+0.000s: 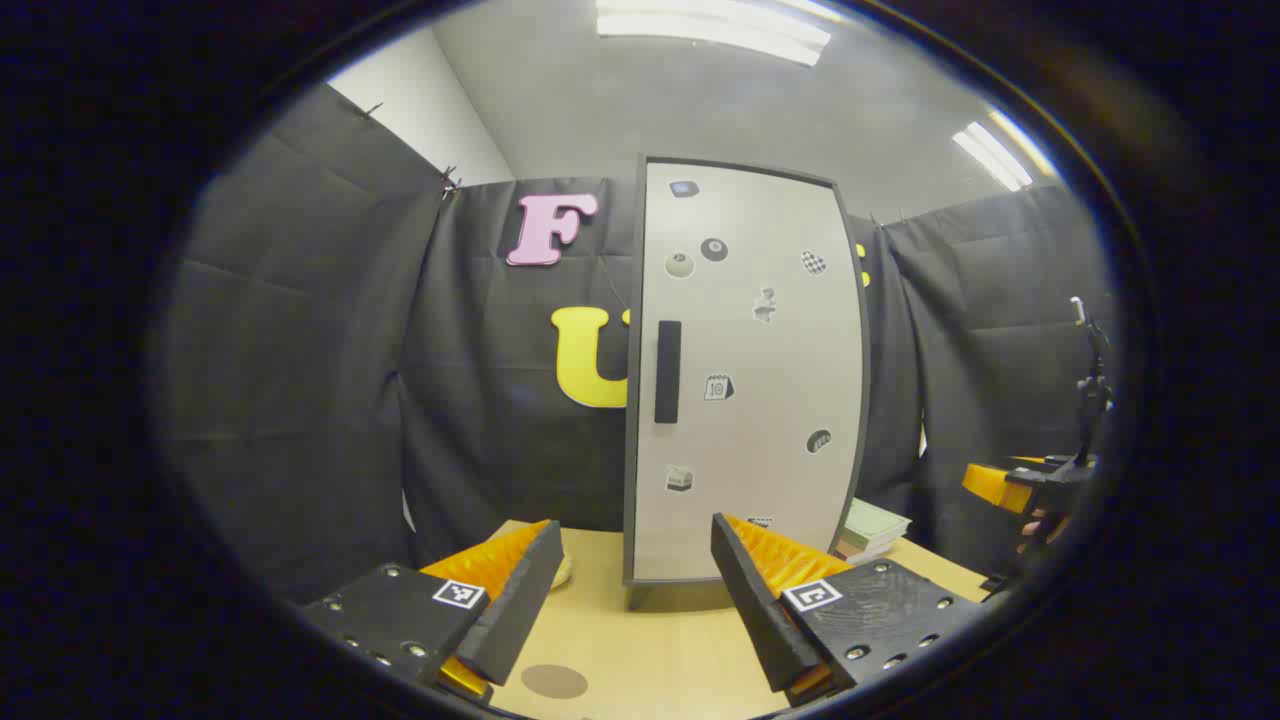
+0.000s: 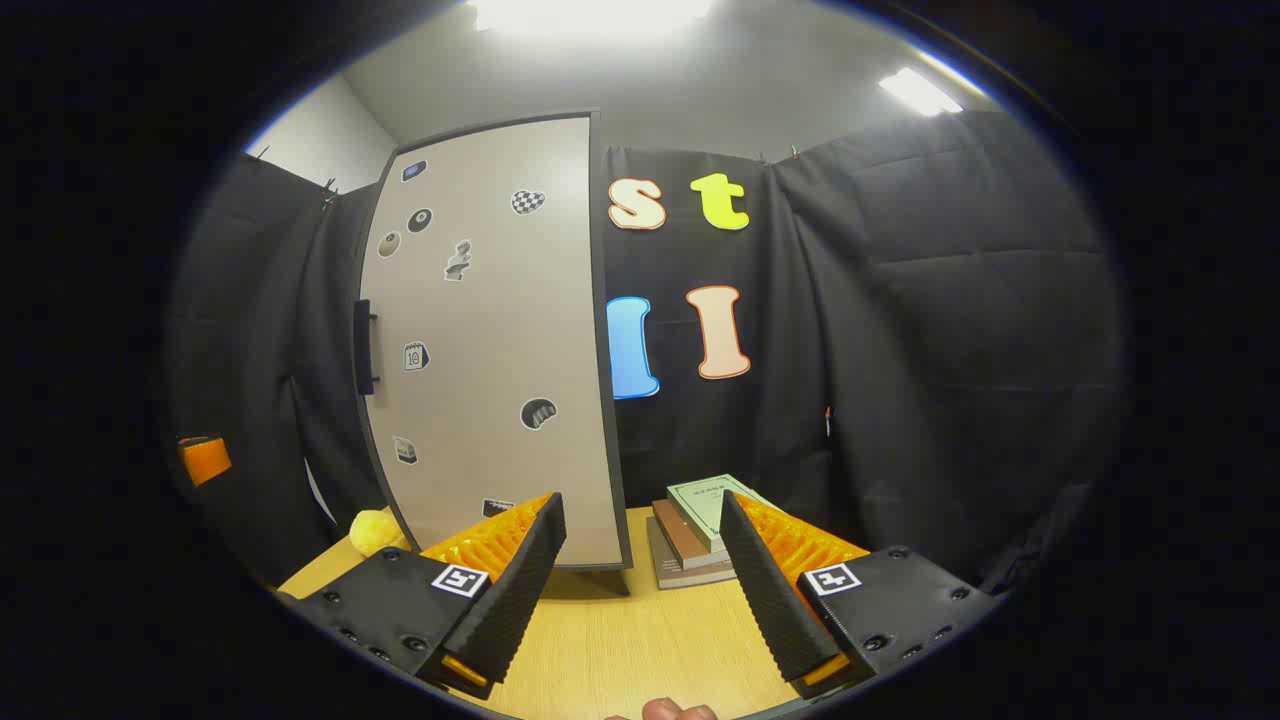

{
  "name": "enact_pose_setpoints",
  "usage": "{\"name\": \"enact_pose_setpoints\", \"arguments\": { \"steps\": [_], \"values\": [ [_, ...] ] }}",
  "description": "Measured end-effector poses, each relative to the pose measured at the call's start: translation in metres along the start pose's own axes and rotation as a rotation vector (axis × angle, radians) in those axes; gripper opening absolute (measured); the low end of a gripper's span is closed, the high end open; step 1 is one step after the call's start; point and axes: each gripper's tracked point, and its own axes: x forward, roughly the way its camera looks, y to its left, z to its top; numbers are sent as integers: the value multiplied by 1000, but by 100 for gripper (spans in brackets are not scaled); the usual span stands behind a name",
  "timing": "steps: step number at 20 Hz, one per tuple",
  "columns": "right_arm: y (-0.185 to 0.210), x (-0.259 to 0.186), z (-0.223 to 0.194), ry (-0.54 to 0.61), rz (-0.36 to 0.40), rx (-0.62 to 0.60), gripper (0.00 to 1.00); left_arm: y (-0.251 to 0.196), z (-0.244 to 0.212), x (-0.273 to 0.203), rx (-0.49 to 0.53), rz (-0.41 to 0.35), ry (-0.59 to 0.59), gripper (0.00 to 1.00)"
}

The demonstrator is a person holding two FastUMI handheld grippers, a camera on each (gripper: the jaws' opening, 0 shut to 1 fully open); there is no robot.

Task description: Open the cabinet door with the right hand, grasp the bottle in the cabinet with the left hand and place it on the coaster, then close the cabinet door with the right hand.

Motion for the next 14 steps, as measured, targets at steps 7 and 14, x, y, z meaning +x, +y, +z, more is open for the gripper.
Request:
{"name": "enact_pose_setpoints", "arguments": {
  "steps": [7,14],
  "values": [
    [15,0,-3,14,21,-21,94,19,-18,-5,-48,22,46,92],
    [25,4,-2,20,21,-7,94,21,-25,-4,-57,17,66,92]
  ]
}}
